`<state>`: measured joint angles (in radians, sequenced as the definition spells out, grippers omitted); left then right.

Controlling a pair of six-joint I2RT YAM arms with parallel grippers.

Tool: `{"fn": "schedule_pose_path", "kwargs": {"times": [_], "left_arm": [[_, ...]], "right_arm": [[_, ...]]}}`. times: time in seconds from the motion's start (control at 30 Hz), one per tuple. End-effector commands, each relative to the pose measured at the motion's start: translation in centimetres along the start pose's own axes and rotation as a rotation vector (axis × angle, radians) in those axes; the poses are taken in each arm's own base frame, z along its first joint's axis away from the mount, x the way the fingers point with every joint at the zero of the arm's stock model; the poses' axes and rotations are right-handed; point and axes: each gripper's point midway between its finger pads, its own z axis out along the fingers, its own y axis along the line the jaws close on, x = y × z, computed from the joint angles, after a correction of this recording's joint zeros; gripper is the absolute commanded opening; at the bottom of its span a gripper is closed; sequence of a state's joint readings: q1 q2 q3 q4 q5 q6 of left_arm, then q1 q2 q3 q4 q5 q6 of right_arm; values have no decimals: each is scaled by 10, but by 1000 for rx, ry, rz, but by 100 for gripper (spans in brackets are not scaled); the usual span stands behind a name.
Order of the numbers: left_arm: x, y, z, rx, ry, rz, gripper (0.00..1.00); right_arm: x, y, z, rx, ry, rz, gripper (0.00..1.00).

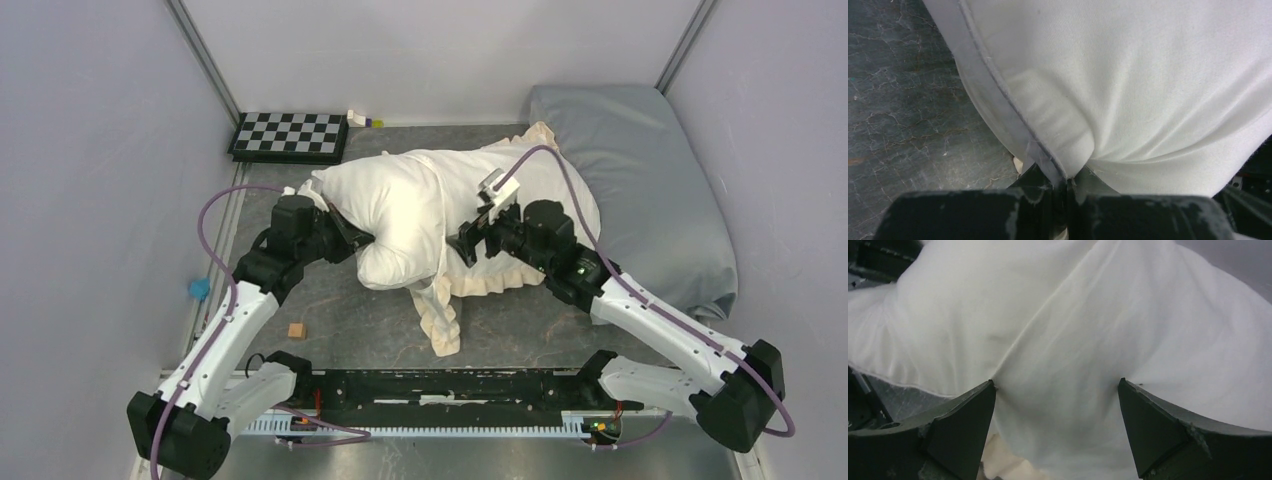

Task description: Remove the pillowcase from the pillow

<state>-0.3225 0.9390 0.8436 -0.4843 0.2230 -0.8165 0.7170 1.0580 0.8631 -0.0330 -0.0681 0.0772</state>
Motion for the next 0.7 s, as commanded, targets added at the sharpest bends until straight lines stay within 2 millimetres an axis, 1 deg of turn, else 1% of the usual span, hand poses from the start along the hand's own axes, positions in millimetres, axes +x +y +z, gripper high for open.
{"fn": "schedule_pose_path", "kwargs": {"times": [0.0, 0.1, 0.13, 0.17, 0.23, 0.33, 0.4, 0.47, 0.5, 0.57, 0.67], "left_arm": [[-17, -15, -10, 74, -57, 74, 2], [-18, -15, -11, 79, -57, 77, 2], [-18, -15, -11, 80, -57, 77, 2], [-17, -15, -12, 81, -57, 78, 2], [-19, -13, -15, 75, -69, 83, 2], [-24, -6, -19, 33, -98, 88, 2], [-26, -2, -22, 18, -103, 88, 2], [-30, 0, -23, 28, -102, 82, 2], [-34, 4, -23, 21, -104, 67, 2], [-48, 18, -27, -2, -126, 14, 2], [-73, 41, -39, -27, -189, -62, 2]], "right_arm": [[5, 30, 3, -27, 50, -103, 98], [9, 43, 11, -43, 71, -105, 98], [10, 43, 13, -26, 73, -94, 98], [10, 34, 15, 45, 73, -72, 98], [13, 6, 11, 224, 67, -26, 98], [18, -20, 0, 379, 53, -18, 98], [22, -38, -9, 477, 60, -48, 98], [30, -59, -21, 611, 108, -94, 98], [33, -69, -28, 677, 137, -119, 98], [39, -88, -41, 779, 181, -165, 98], [51, -111, -53, 823, 204, -144, 98]]}}
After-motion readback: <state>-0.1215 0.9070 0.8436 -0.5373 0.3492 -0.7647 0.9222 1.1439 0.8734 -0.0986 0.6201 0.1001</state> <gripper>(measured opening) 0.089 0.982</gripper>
